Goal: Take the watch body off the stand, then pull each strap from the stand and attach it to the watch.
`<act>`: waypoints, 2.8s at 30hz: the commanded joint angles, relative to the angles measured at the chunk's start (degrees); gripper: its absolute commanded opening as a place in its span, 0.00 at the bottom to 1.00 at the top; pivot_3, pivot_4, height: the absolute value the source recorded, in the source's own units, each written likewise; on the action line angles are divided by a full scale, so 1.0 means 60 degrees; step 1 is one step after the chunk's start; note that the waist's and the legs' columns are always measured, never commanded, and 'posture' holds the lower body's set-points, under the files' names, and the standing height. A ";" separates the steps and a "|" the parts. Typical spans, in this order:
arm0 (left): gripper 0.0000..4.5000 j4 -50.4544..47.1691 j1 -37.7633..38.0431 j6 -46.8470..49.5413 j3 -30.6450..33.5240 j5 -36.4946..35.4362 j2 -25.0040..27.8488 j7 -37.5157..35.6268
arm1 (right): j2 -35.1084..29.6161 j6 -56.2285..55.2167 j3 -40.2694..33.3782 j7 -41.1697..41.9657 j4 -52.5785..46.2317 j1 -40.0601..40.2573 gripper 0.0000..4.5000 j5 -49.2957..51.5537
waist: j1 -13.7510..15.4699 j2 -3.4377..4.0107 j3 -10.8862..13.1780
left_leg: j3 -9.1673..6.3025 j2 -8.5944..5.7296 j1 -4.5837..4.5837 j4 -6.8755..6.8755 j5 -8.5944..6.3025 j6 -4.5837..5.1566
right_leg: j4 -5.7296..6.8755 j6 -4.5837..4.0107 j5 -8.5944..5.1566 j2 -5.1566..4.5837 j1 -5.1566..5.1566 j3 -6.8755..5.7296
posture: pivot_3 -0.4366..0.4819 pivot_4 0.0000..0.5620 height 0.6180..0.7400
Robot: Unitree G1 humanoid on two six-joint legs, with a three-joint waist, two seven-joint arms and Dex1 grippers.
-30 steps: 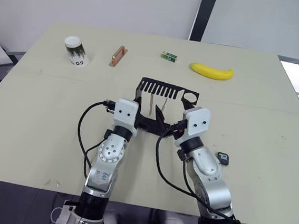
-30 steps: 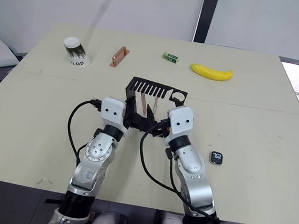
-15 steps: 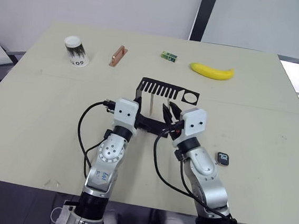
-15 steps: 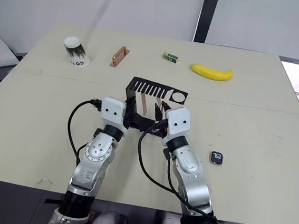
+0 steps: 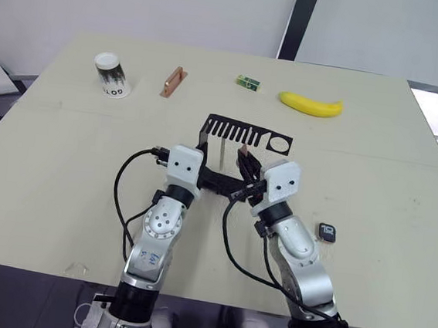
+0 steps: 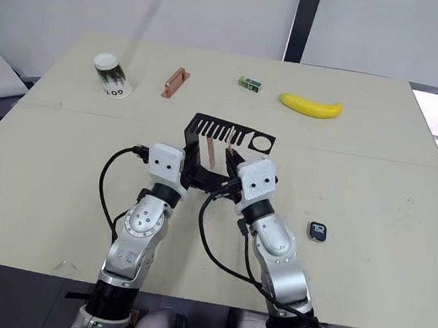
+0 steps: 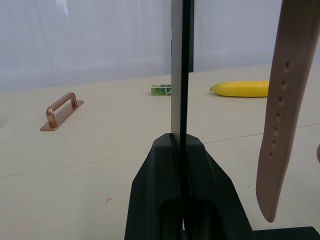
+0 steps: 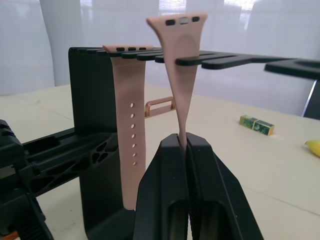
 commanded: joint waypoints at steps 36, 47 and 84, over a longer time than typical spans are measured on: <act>0.39 -0.2323 0.1770 0.0476 -0.0233 -0.0743 0.0926 -0.1736 | -0.2519 -0.1010 -0.0940 0.2715 -0.1343 0.1290 0.00 0.2054 | 0.0005 0.0001 0.0001 | -0.0003 0.0003 0.0000 -0.0005 -0.0018 0.0029 | -0.0015 0.0000 0.0000 0.0001 0.0003 -0.0002 | 0.48 0.27 1.00; 0.39 -0.2874 0.2456 0.0608 0.0753 -0.2002 0.2298 -0.3211 | -0.2666 -0.0241 -0.1304 0.3221 -0.1504 0.1242 0.00 0.3545 | 0.0001 0.0003 0.0002 | -0.0004 0.0005 -0.0001 -0.0005 -0.0023 0.0039 | -0.0017 0.0000 0.0000 0.0000 0.0003 -0.0002 | 0.48 0.27 1.00; 0.99 -0.1776 -0.0786 0.6877 0.3240 -1.2838 0.6403 -0.7390 | -0.4489 0.4882 -0.1470 0.5652 -0.2255 0.0290 0.00 1.0072 | 0.0013 0.0015 0.0012 | -0.0028 0.0007 -0.0019 0.0005 -0.0008 -0.0013 | -0.0026 -0.0005 -0.0003 0.0014 0.0003 -0.0010 | 0.48 0.27 1.00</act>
